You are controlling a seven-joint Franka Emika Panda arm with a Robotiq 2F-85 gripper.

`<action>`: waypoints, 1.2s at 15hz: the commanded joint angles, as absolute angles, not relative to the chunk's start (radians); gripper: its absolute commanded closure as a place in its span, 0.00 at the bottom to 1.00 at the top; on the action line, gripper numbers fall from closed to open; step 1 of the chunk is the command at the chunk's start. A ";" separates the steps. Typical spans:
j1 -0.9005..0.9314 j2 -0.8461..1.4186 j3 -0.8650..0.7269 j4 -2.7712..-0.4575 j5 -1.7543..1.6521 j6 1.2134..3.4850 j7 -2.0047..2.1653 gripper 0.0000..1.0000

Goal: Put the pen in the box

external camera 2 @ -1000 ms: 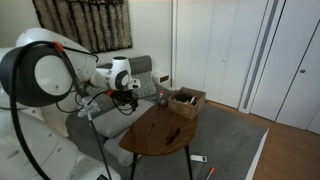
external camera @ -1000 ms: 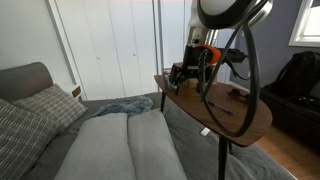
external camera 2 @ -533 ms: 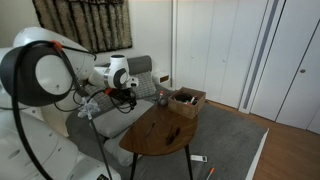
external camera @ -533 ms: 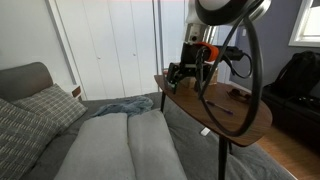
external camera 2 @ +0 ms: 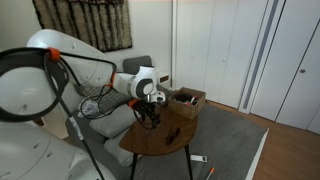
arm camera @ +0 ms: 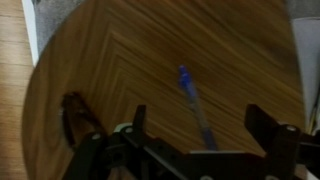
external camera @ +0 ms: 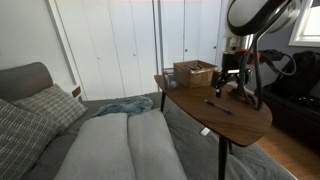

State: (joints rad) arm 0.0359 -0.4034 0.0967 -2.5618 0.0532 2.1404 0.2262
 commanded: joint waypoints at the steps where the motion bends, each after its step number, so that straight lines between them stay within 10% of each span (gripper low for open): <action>1: -0.027 -0.449 0.021 -2.620 0.022 2.228 0.153 0.00; 15: 0.028 -0.347 0.010 -2.576 0.066 2.315 0.089 0.00; 18: 0.040 -0.301 0.015 -2.570 0.082 2.371 0.096 0.15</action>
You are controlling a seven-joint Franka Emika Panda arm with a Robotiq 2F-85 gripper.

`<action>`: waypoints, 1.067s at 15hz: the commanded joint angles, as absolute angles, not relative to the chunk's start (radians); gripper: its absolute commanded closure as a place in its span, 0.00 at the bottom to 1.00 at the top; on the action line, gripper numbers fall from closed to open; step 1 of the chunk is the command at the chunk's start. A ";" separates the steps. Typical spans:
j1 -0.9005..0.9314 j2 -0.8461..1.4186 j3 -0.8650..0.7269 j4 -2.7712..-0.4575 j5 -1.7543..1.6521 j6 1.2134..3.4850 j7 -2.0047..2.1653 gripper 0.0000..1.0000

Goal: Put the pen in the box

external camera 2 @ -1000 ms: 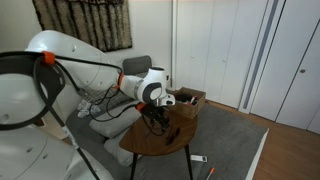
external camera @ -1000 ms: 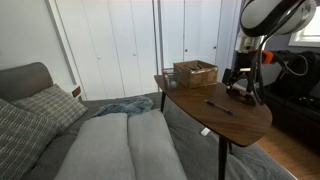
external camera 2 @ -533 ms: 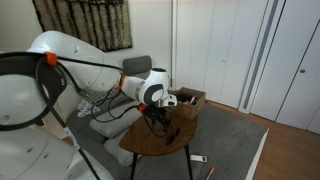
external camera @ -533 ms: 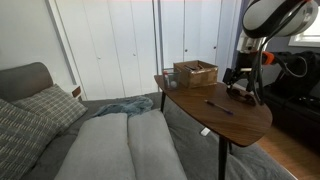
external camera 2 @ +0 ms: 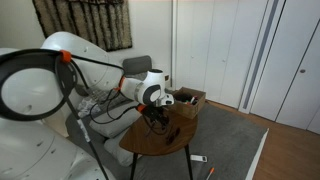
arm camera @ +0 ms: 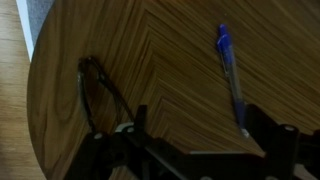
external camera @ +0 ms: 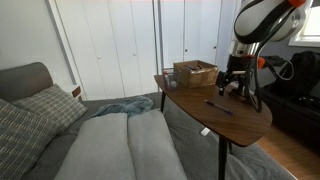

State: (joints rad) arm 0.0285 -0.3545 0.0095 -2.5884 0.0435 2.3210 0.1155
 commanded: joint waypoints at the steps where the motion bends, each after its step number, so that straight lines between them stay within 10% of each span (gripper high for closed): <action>1: 0.050 -0.287 0.014 -2.568 0.102 2.386 0.092 0.17; 7: 0.092 -0.241 0.035 -2.542 0.159 2.425 0.075 0.16; 13: 0.119 -0.172 0.088 -2.471 0.126 2.406 0.088 0.46; 16: 0.124 -0.148 0.110 -2.455 0.111 2.398 0.096 0.42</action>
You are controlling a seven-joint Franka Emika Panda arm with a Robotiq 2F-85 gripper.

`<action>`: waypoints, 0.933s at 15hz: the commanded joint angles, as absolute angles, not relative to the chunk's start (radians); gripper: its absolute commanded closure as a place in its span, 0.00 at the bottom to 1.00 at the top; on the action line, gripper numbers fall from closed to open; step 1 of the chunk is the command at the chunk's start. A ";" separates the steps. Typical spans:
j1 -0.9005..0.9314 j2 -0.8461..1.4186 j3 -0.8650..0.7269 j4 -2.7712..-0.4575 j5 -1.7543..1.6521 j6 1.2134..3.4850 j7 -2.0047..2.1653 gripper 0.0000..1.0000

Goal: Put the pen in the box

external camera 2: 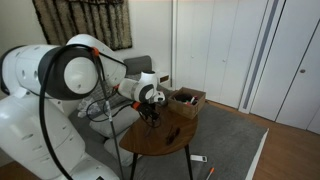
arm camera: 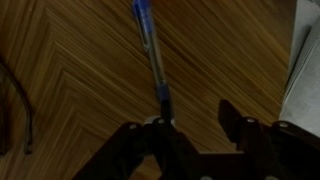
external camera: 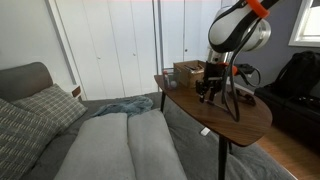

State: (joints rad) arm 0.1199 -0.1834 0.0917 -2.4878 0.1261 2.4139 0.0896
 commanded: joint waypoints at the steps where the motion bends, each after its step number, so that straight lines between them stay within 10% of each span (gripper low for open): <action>1: 0.121 -0.146 0.111 -2.455 0.106 2.395 0.096 0.34; 14: 0.097 -0.217 0.097 -2.495 0.104 2.360 0.095 0.38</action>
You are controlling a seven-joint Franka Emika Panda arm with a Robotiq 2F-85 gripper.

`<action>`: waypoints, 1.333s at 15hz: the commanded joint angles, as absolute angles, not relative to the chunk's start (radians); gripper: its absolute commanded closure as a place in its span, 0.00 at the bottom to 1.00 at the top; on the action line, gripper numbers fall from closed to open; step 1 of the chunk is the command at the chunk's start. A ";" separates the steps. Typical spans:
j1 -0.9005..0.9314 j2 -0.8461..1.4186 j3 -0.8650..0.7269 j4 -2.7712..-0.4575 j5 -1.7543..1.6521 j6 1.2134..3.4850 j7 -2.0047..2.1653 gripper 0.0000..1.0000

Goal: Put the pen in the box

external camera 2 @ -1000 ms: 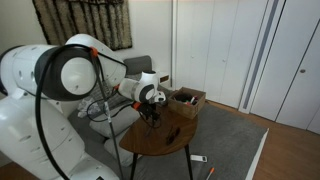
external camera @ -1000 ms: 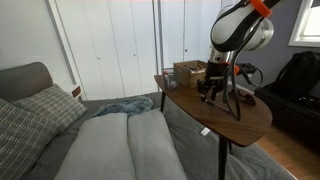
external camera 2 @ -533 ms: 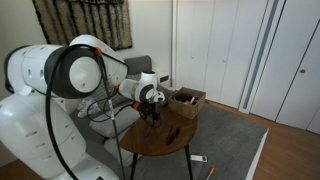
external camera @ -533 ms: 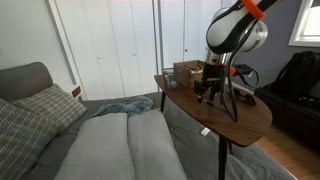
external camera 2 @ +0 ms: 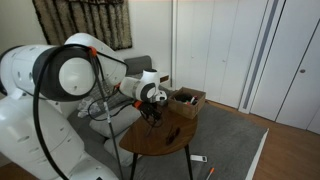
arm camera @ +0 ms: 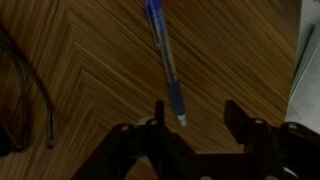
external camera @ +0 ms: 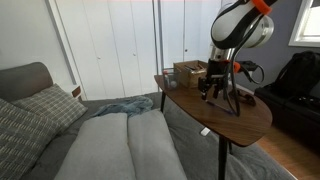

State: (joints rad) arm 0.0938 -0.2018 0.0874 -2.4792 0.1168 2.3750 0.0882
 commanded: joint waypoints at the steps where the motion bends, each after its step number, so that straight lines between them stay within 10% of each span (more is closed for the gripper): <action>1: 0.095 -0.220 0.100 -2.502 0.093 2.360 0.101 0.39; 10: 0.083 -0.222 0.093 -2.532 0.059 2.359 0.096 0.41; 17: 0.085 -0.211 0.102 -2.524 0.054 2.366 0.117 0.99; 20: 0.083 -0.212 0.103 -2.527 0.045 2.360 0.118 0.98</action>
State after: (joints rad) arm 0.0834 -0.2048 0.0942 -2.5126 0.0634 2.3549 0.0943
